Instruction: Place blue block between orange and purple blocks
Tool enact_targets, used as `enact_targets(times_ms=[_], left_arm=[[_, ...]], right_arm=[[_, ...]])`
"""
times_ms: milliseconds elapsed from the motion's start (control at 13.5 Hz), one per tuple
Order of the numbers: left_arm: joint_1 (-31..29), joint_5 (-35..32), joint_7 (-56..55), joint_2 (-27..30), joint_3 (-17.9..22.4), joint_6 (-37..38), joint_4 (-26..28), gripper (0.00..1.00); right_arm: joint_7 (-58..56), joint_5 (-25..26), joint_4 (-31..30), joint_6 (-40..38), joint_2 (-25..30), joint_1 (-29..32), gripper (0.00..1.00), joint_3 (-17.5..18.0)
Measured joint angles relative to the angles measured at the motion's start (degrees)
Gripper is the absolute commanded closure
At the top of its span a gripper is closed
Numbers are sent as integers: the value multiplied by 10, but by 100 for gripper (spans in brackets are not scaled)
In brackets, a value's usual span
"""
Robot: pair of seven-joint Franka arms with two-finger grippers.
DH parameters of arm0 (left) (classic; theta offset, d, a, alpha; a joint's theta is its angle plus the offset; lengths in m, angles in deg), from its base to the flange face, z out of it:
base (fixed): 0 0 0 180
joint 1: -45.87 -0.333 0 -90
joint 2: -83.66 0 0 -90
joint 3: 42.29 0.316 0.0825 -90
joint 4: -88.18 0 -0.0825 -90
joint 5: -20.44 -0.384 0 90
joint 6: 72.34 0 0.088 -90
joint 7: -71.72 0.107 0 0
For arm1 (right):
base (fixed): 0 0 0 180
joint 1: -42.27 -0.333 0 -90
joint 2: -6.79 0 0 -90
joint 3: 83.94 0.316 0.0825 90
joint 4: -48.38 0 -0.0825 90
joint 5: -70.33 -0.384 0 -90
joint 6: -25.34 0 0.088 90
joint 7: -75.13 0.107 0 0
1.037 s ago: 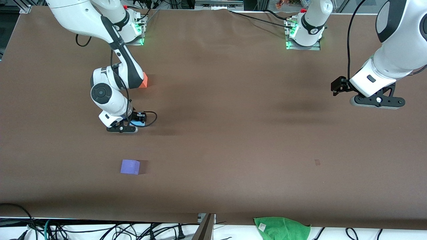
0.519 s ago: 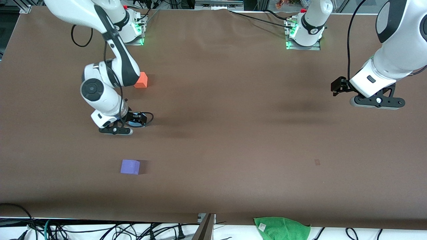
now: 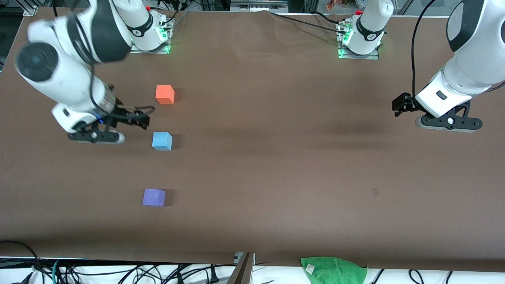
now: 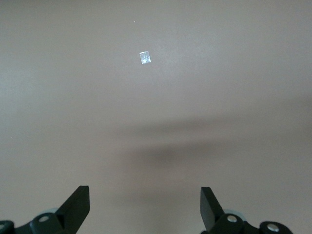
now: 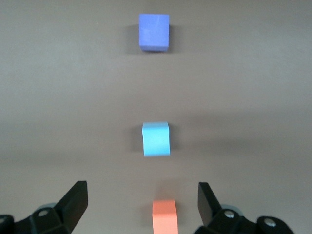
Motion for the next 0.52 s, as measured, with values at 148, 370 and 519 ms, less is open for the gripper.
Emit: enact_targets(times_ms=[148, 370, 519], left_arm=[[0, 0, 0, -2, 0, 1, -2, 0], [0, 0, 0, -2, 0, 6, -3, 0], [0, 0, 0, -3, 0, 7, -4, 0]], right_arm=[[-1, 11, 19, -48, 38, 0, 0, 1], [-1, 31, 93, -138, 72, -2, 0, 4], [-1, 33, 110, -155, 74, -1, 0, 4]])
